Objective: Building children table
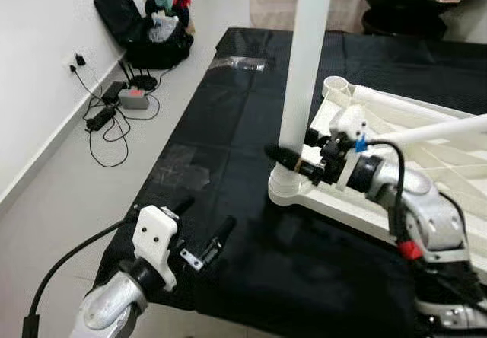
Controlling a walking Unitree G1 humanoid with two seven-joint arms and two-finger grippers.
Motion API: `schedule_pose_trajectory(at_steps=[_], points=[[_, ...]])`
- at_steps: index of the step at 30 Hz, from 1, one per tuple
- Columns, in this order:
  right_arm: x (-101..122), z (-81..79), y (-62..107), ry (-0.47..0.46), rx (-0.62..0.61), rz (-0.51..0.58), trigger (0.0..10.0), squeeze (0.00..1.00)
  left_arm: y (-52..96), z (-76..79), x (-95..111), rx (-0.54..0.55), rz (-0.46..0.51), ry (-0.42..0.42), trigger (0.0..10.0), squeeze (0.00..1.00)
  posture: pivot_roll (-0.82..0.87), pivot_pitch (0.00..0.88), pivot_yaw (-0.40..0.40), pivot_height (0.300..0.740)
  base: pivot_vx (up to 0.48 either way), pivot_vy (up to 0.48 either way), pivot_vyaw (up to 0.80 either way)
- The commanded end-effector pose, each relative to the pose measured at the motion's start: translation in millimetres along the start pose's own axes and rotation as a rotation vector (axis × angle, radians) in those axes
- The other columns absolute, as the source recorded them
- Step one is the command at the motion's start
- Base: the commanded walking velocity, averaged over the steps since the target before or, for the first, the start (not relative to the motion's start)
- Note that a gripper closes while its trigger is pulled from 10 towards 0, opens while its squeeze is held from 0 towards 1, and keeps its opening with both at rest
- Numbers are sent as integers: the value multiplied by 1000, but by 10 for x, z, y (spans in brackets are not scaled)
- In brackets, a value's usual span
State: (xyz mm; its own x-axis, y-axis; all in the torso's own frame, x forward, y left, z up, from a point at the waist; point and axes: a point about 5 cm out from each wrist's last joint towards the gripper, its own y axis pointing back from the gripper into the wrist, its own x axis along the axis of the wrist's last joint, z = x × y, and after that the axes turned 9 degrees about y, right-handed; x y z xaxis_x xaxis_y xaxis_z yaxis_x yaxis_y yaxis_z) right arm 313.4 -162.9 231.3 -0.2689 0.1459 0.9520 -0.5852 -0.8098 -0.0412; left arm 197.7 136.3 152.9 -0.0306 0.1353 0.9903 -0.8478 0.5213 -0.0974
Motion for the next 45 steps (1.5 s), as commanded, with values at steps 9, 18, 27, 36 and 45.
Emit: schedule_pose_trajectory(at_steps=[9,18,27,36,45], points=[[-8,-120,32,-59,-167,-16,0,0,12,40,-5,-4,-12,15,10000,0,11,199,-27,740,0,0,0],[-364,-657,-157,-167,-729,-279,0,0,-93,-24,-66,13,-4,5,10000,0,-26,115,-45,740,0,0,0],[-173,-602,-474,-171,-598,-171,0,0,-201,-79,-113,34,10,-12,10000,0,-36,66,-51,740,0,0,0],[-171,-574,-411,-126,-318,-97,10000,1000,-215,-63,-127,30,17,-9,10000,0,-33,73,-44,740,0,0,0],[-30,-101,-282,-55,-182,13,10000,1000,-122,-7,-77,20,15,-10,10000,0,8,134,-19,740,0,0,0]])
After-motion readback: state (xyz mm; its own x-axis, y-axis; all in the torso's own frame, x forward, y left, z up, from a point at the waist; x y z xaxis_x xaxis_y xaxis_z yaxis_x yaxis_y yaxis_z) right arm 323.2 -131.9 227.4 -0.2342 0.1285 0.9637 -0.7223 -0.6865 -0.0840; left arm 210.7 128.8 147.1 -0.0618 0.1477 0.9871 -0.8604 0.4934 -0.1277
